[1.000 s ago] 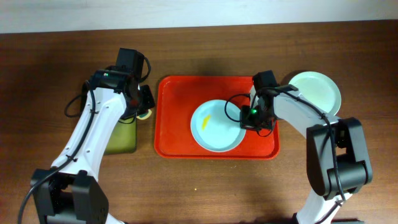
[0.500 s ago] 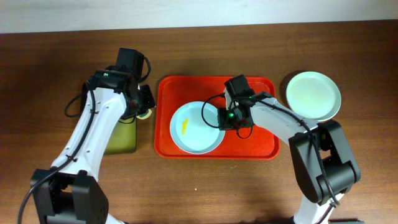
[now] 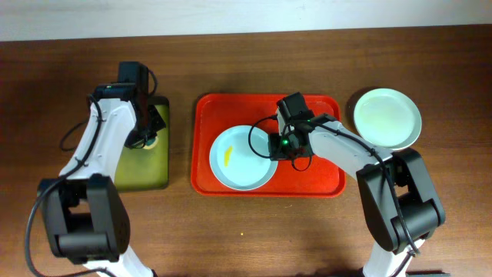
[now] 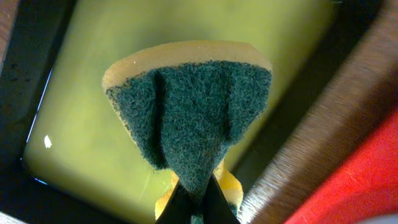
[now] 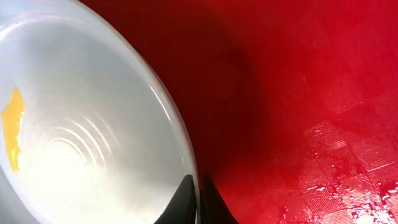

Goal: Clean dirty plates on tray and stack at the side
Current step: 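Dip the sponge into the black tray with the left gripper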

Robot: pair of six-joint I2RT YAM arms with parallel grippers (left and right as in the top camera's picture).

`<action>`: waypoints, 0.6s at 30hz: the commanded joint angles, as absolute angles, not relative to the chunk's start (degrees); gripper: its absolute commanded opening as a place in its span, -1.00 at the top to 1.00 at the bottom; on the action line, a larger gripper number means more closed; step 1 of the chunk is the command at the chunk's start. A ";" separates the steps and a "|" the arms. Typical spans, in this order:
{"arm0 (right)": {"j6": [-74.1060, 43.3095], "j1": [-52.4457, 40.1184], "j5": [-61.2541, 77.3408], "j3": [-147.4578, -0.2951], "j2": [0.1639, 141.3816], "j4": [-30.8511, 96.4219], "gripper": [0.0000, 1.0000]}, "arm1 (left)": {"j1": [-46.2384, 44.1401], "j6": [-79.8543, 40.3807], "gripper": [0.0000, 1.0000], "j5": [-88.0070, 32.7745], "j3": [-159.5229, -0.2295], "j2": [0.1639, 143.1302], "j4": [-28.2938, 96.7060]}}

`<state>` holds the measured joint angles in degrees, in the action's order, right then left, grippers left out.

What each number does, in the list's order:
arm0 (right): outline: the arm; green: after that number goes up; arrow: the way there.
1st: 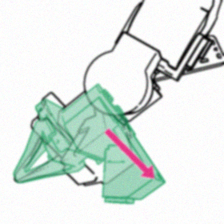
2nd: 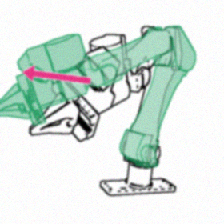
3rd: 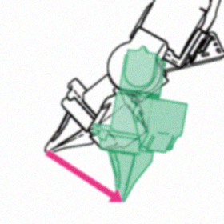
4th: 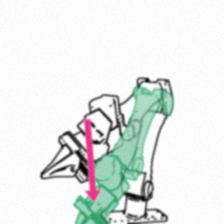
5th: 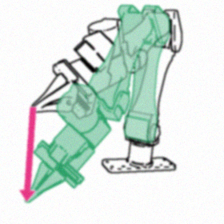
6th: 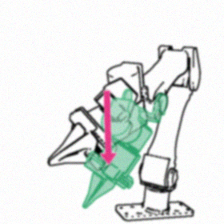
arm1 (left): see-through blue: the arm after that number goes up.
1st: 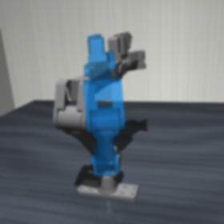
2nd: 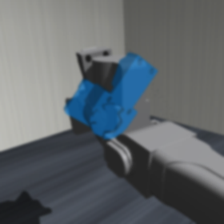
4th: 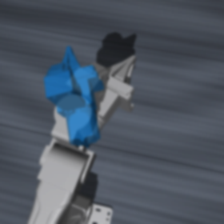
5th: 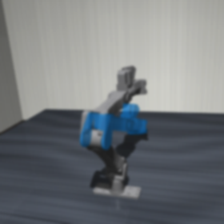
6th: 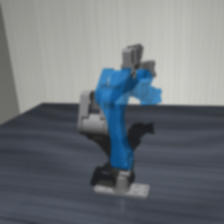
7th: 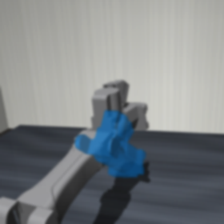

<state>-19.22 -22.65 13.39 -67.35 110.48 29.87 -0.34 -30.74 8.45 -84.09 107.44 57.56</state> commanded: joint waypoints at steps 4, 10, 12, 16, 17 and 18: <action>-18.94 -23.29 11.29 -66.52 111.31 29.71 0.92 | 1.48 -31.92 1.00 9.32 -84.36 111.83 54.37; -18.94 -23.29 11.29 -66.52 111.31 29.69 0.92 | 1.56 -31.90 1.00 8.84 -84.36 118.80 53.36; -18.94 -23.29 11.29 -66.52 111.31 29.69 0.92 | 1.56 -31.90 1.00 8.86 -84.36 119.31 53.04; -18.94 -23.29 11.29 -66.52 111.31 29.50 0.92 | 1.56 -30.00 1.00 8.82 -84.79 119.22 53.43; -18.92 -23.29 11.29 -66.52 111.31 29.50 0.92 | 1.56 -29.61 1.00 8.82 -85.80 119.13 55.51; -18.94 -23.29 11.29 -66.52 111.31 29.50 0.92 | 1.56 -28.58 1.00 8.62 -87.00 119.00 57.65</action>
<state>-19.22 -22.70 13.32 -67.35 110.48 29.65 1.21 -30.87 8.60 -84.36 118.63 54.30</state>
